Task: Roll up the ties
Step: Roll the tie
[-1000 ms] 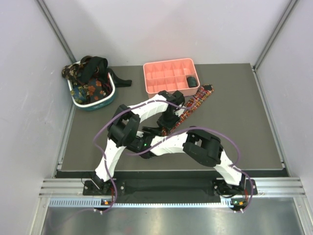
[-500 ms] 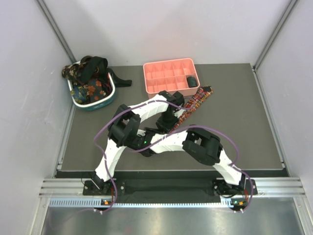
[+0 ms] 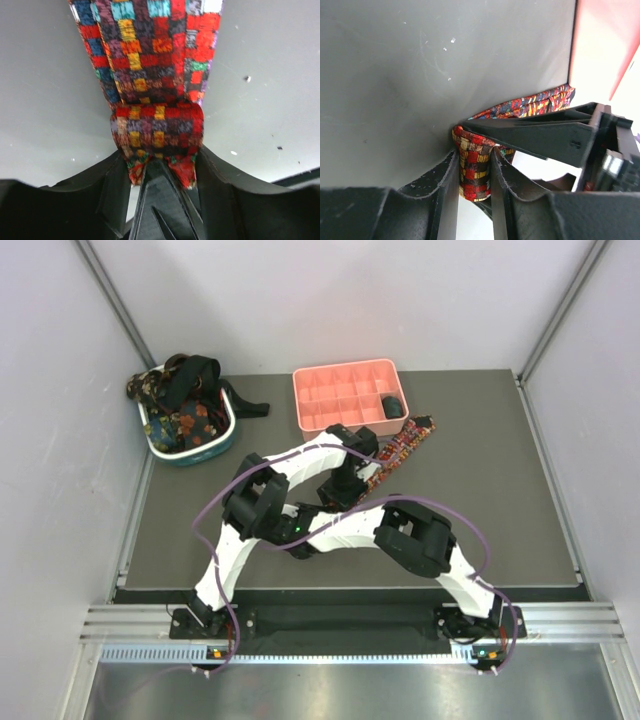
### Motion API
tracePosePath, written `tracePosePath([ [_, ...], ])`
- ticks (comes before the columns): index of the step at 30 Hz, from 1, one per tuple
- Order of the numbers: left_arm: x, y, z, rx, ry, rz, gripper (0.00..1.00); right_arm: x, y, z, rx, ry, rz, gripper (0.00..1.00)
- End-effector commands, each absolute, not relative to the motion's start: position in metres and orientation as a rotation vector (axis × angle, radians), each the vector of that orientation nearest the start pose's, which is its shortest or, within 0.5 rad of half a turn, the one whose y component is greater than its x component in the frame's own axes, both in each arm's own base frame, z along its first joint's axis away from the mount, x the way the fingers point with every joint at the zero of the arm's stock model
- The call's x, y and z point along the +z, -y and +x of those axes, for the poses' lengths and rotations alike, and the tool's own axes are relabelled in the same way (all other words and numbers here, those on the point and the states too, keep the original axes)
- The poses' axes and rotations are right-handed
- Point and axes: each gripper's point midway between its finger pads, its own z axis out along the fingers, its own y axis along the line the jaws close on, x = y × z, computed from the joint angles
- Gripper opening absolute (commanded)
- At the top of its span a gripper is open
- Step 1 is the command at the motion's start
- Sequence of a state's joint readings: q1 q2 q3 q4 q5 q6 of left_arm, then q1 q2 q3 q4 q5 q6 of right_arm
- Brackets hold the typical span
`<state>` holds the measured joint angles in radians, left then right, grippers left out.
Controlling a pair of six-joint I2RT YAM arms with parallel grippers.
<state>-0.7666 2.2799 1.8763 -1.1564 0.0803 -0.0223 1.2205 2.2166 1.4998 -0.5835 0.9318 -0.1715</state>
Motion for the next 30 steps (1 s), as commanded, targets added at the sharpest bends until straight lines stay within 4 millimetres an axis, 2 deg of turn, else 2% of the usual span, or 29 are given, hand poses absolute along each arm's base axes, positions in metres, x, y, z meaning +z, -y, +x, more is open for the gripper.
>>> tracePosePath([
  [1, 0.049, 0.296, 0.28, -0.141, -2.914, 1.178, 0.57, 0.022, -0.329, 0.278, -0.748, -1.984, -1.354, 0.19],
  [8, 0.098, 0.334, 0.308, -0.335, -2.656, 1.187, 0.73, 0.024, -0.335, 0.276, -0.68, -1.996, -1.34, 0.19],
  [11, 0.124, 0.341, 0.323, -0.349, -2.535, 1.143, 0.77, 0.026, -0.339, 0.275, -0.633, -2.003, -1.326, 0.19],
  [14, 0.152, 0.335, 0.34, -0.307, -2.437, 1.041, 0.77, 0.032, -0.342, 0.274, -0.575, -2.006, -1.308, 0.19],
  [15, 0.168, 0.335, 0.345, -0.327, -2.368, 1.0, 0.77, 0.034, -0.343, 0.274, -0.554, -2.011, -1.305, 0.2],
  [16, 0.176, 0.334, 0.346, -0.341, -2.337, 0.979, 0.77, 0.035, -0.345, 0.274, -0.521, -2.022, -1.298, 0.2],
  [17, 0.183, 0.33, 0.35, -0.347, -2.309, 0.948, 0.77, 0.042, -0.346, 0.275, -0.49, -2.023, -1.278, 0.2],
  [19, 0.202, 0.32, 0.353, -0.357, -2.243, 0.868, 0.78, 0.044, -0.348, 0.273, -0.426, -2.039, -1.275, 0.2],
  [20, 0.208, 0.308, 0.36, -0.324, -2.225, 0.824, 0.78, 0.049, -0.35, 0.274, -0.392, -2.037, -1.257, 0.2],
  [21, 0.214, 0.298, 0.356, -0.34, -2.229, 0.746, 0.79, 0.052, -0.351, 0.274, -0.373, -2.037, -1.248, 0.2],
  [22, 0.222, 0.296, 0.361, -0.36, -2.195, 0.698, 0.79, 0.053, -0.352, 0.274, -0.34, -2.047, -1.245, 0.2],
  [26, 0.237, 0.259, 0.371, -0.458, -2.178, 0.454, 0.82, 0.066, -0.352, 0.276, -0.235, -2.064, -1.213, 0.2],
  [27, 0.236, 0.249, 0.366, -0.484, -2.188, 0.369, 0.83, 0.068, -0.353, 0.275, -0.211, -2.064, -1.21, 0.2],
  [28, 0.242, 0.243, 0.372, -0.505, -2.156, 0.314, 0.85, 0.069, -0.352, 0.276, -0.184, -2.071, -1.205, 0.2],
  [29, 0.244, 0.226, 0.379, -0.504, -2.146, 0.234, 0.91, 0.074, -0.351, 0.275, -0.155, -2.068, -1.196, 0.2],
  [30, 0.241, 0.213, 0.375, -0.513, -2.153, 0.135, 0.99, 0.075, -0.35, 0.276, -0.133, -2.07, -1.189, 0.2],
])
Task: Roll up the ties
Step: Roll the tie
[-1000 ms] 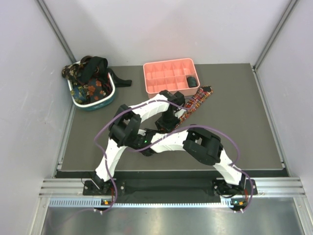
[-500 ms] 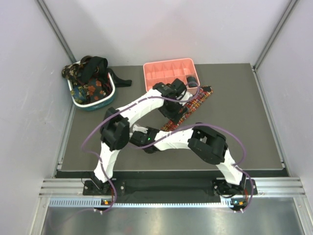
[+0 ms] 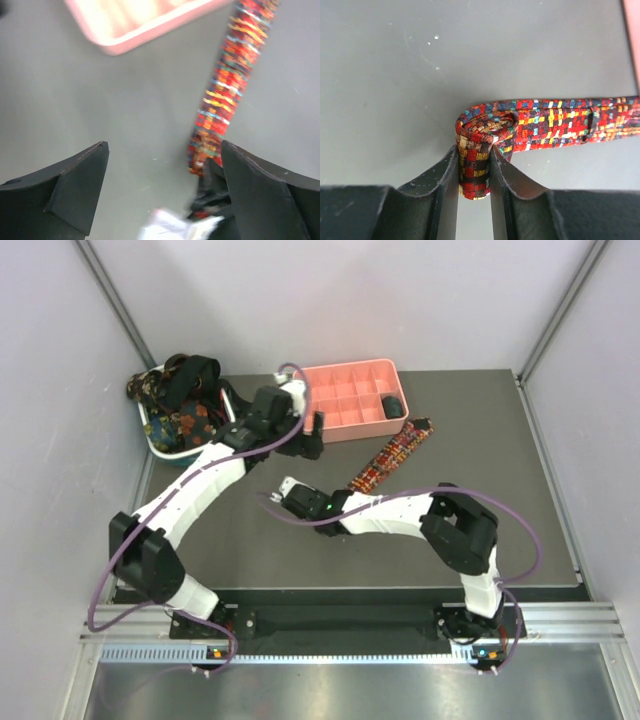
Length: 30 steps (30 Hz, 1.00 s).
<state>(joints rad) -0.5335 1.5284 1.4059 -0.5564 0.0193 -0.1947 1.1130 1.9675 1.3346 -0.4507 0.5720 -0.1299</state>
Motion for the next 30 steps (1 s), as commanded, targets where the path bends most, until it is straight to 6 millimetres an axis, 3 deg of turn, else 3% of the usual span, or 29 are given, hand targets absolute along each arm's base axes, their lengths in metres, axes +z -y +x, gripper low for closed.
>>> tracePosePath([
  [1, 0.249, 0.206, 0.38, -0.526, -2.11, 0.077, 0.99, 0.083, -0.352, 0.278, -0.078, -2.063, -1.17, 0.2],
  [2, 0.235, 0.191, 0.38, -0.514, -2.125, 0.013, 0.99, 0.08, -0.349, 0.275, -0.059, -2.07, -1.175, 0.2],
  [3, 0.247, 0.179, 0.38, -0.511, -2.071, -0.067, 0.99, 0.081, -0.347, 0.276, -0.018, -2.076, -1.171, 0.2],
  [5, 0.242, 0.16, 0.382, -0.504, -2.026, -0.149, 0.99, 0.088, -0.346, 0.276, 0.054, -2.073, -1.147, 0.2],
  [6, 0.253, 0.151, 0.38, -0.511, -1.979, -0.213, 0.99, 0.089, -0.345, 0.276, 0.085, -2.075, -1.139, 0.2],
  [8, 0.251, 0.135, 0.377, -0.512, -1.928, -0.343, 0.99, 0.097, -0.344, 0.278, 0.166, -2.068, -1.116, 0.2],
  [11, 0.241, 0.125, 0.375, -0.49, -1.903, -0.377, 0.99, 0.102, -0.342, 0.279, 0.252, -2.082, -1.1, 0.2],
  [20, 0.196, 0.132, 0.37, -0.467, -2.038, -0.295, 0.99, 0.09, -0.341, 0.275, 0.411, -2.15, -1.07, 0.2],
  [30, 0.169, 0.139, 0.358, -0.503, -2.063, -0.202, 0.99, 0.081, -0.344, 0.266, 0.711, -2.277, -0.993, 0.19],
])
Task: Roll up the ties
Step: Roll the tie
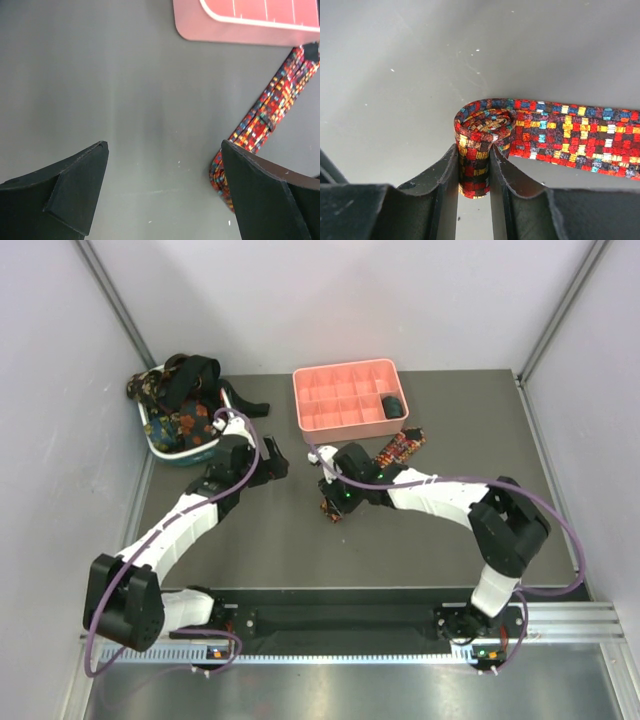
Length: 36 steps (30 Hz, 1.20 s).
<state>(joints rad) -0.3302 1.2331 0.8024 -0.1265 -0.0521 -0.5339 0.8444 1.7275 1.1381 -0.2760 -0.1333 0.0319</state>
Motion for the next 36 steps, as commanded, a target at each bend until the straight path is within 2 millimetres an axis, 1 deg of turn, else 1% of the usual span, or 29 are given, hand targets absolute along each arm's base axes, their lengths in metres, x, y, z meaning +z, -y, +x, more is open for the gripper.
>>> tracePosePath([
  [1, 0.166, 0.14, 0.358, -0.504, -2.069, -0.201, 0.99, 0.077, -0.343, 0.266, 0.714, -2.29, -0.992, 0.19],
  [2, 0.16, 0.14, 0.357, -0.502, -2.082, -0.203, 0.99, 0.076, -0.343, 0.266, 0.726, -2.297, -0.986, 0.19],
  [3, 0.159, 0.142, 0.357, -0.511, -2.083, -0.195, 0.99, 0.075, -0.342, 0.266, 0.758, -2.309, -0.981, 0.19],
  [4, 0.159, 0.147, 0.355, -0.541, -2.089, -0.169, 0.99, 0.07, -0.342, 0.266, 0.776, -2.325, -0.973, 0.19],
  [5, 0.154, 0.149, 0.352, -0.55, -2.101, -0.15, 0.99, 0.068, -0.342, 0.266, 0.796, -2.333, -0.966, 0.19],
  [6, 0.157, 0.151, 0.353, -0.565, -2.078, -0.138, 0.99, 0.07, -0.342, 0.265, 0.852, -2.344, -0.954, 0.19],
  [7, 0.152, 0.156, 0.348, -0.593, -2.09, -0.112, 0.99, 0.067, -0.343, 0.264, 0.884, -2.35, -0.947, 0.19],
  [8, 0.153, 0.158, 0.347, -0.608, -2.08, -0.083, 0.99, 0.067, -0.343, 0.264, 0.913, -2.352, -0.936, 0.19],
  [9, 0.155, 0.164, 0.346, -0.632, -2.059, -0.059, 0.99, 0.069, -0.344, 0.264, 0.976, -2.35, -0.927, 0.19],
  [10, 0.149, 0.173, 0.338, -0.682, -2.063, -0.009, 0.99, 0.067, -0.344, 0.262, 1.014, -2.357, -0.922, 0.19],
  [11, 0.149, 0.177, 0.336, -0.689, -2.052, 0.019, 0.99, 0.067, -0.345, 0.261, 1.052, -2.354, -0.915, 0.19],
  [12, 0.147, 0.178, 0.335, -0.682, -2.055, 0.017, 0.99, 0.072, -0.347, 0.262, 1.132, -2.333, -0.902, 0.19],
  [13, 0.142, 0.181, 0.332, -0.676, -2.068, 0.023, 0.99, 0.069, -0.347, 0.259, 1.176, -2.333, -0.9, 0.19],
  [15, 0.139, 0.18, 0.332, -0.666, -2.073, 0.022, 0.99, 0.071, -0.345, 0.259, 1.248, -2.329, -0.869, 0.19],
  [18, 0.136, 0.187, 0.328, -0.706, -2.064, 0.044, 0.99, 0.065, -0.341, 0.264, 1.262, -2.339, -0.848, 0.19],
  [19, 0.131, 0.189, 0.324, -0.721, -2.072, 0.058, 0.99, 0.062, -0.339, 0.265, 1.269, -2.349, -0.837, 0.19],
  [20, 0.135, 0.194, 0.323, -0.744, -2.045, 0.086, 0.99, 0.061, -0.335, 0.27, 1.276, -2.351, -0.819, 0.19],
  [21, 0.134, 0.196, 0.321, -0.75, -2.041, 0.097, 0.99, 0.062, -0.333, 0.27, 1.299, -2.349, -0.816, 0.18],
  [23, 0.129, 0.202, 0.314, -0.761, -2.03, 0.144, 0.99, 0.057, -0.329, 0.271, 1.32, -2.363, -0.804, 0.18],
  [24, 0.133, 0.209, 0.314, -0.772, -1.993, 0.169, 0.99, 0.057, -0.327, 0.273, 1.335, -2.36, -0.804, 0.18],
  [25, 0.125, 0.209, 0.31, -0.767, -2.001, 0.178, 0.99, 0.055, -0.325, 0.275, 1.337, -2.365, -0.796, 0.18],
  [26, 0.128, 0.211, 0.312, -0.772, -1.964, 0.196, 0.99, 0.054, -0.321, 0.278, 1.335, -2.367, -0.789, 0.17],
  [27, 0.127, 0.214, 0.31, -0.783, -1.96, 0.207, 0.98, 0.054, -0.32, 0.279, 1.35, -2.363, -0.789, 0.17],
  [28, 0.122, 0.215, 0.309, -0.784, -1.967, 0.215, 0.98, 0.053, -0.319, 0.28, 1.358, -2.365, -0.782, 0.17],
  [30, 0.126, 0.22, 0.31, -0.799, -1.936, 0.238, 0.97, 0.053, -0.315, 0.284, 1.368, -2.365, -0.764, 0.17],
  [32, 0.123, 0.227, 0.306, -0.806, -1.917, 0.301, 0.96, 0.051, -0.312, 0.288, 1.379, -2.366, -0.759, 0.17],
  [33, 0.129, 0.233, 0.306, -0.814, -1.874, 0.331, 0.96, 0.049, -0.311, 0.288, 1.397, -2.376, -0.757, 0.17],
  [35, 0.128, 0.239, 0.298, -0.8, -1.831, 0.409, 0.96, 0.048, -0.311, 0.292, 1.408, -2.372, -0.753, 0.17],
  [36, 0.127, 0.238, 0.299, -0.785, -1.824, 0.425, 0.96, 0.048, -0.31, 0.292, 1.41, -2.376, -0.75, 0.17],
])
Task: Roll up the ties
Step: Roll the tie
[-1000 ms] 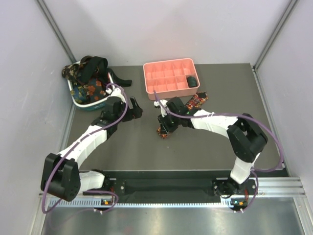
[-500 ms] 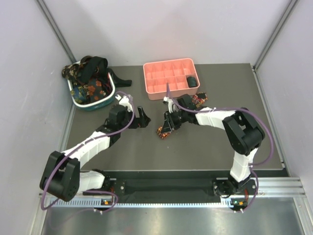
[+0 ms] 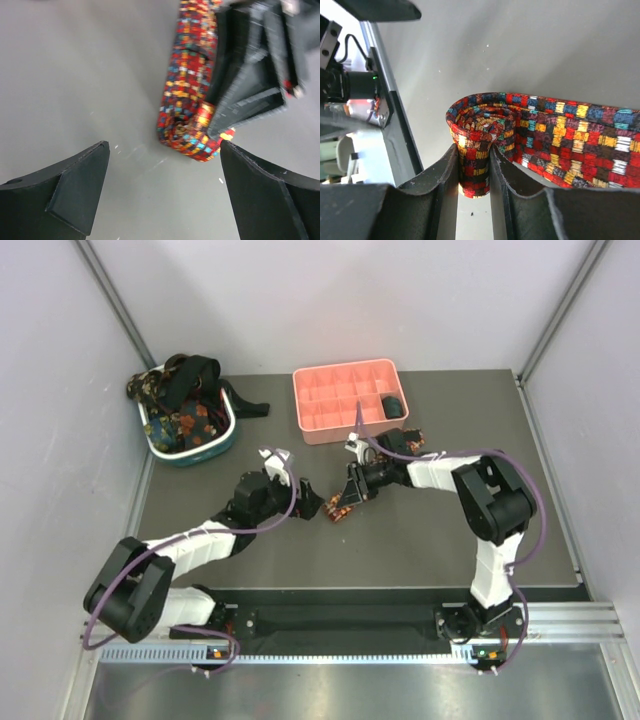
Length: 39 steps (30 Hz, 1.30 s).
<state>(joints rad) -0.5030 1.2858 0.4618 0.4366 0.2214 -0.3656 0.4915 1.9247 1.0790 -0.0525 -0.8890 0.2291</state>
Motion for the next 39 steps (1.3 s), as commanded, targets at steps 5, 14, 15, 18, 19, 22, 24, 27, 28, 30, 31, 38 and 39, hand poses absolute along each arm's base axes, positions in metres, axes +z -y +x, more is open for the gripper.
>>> tracePosePath([
  [5, 0.124, 0.262, 0.283, -0.795, -1.773, 0.647, 0.93, 0.045, -0.31, 0.299, 1.418, -2.38, -0.745, 0.17],
  [14, 0.106, 0.271, 0.292, -0.733, -1.838, 0.782, 0.89, 0.042, -0.308, 0.311, 1.399, -2.401, -0.75, 0.17],
  [15, 0.107, 0.274, 0.294, -0.737, -1.847, 0.798, 0.89, 0.042, -0.31, 0.312, 1.402, -2.401, -0.756, 0.17],
  [18, 0.094, 0.282, 0.295, -0.749, -1.906, 0.835, 0.88, 0.039, -0.307, 0.315, 1.394, -2.414, -0.77, 0.17],
  [19, 0.092, 0.284, 0.295, -0.753, -1.914, 0.84, 0.88, 0.039, -0.307, 0.316, 1.388, -2.409, -0.776, 0.17],
  [22, 0.084, 0.289, 0.295, -0.752, -1.945, 0.856, 0.88, 0.036, -0.304, 0.318, 1.384, -2.421, -0.771, 0.17],
  [24, 0.08, 0.294, 0.296, -0.757, -1.961, 0.867, 0.89, 0.034, -0.304, 0.318, 1.383, -2.422, -0.771, 0.17],
  [27, 0.072, 0.299, 0.297, -0.757, -2.001, 0.883, 0.89, 0.031, -0.303, 0.318, 1.382, -2.423, -0.771, 0.17],
  [28, 0.069, 0.299, 0.297, -0.739, -1.999, 0.912, 0.89, 0.031, -0.303, 0.318, 1.382, -2.423, -0.773, 0.17],
  [30, 0.066, 0.303, 0.297, -0.73, -2.0, 0.933, 0.89, 0.03, -0.303, 0.318, 1.384, -2.423, -0.77, 0.17],
  [31, 0.065, 0.304, 0.297, -0.72, -1.996, 0.95, 0.89, 0.03, -0.304, 0.318, 1.385, -2.422, -0.77, 0.17],
  [38, 0.054, 0.31, 0.302, -0.641, -2.018, 1.0, 0.88, 0.031, -0.304, 0.319, 1.386, -2.415, -0.771, 0.17],
  [39, 0.049, 0.309, 0.304, -0.61, -2.03, 1.005, 0.86, 0.032, -0.304, 0.319, 1.384, -2.414, -0.773, 0.17],
])
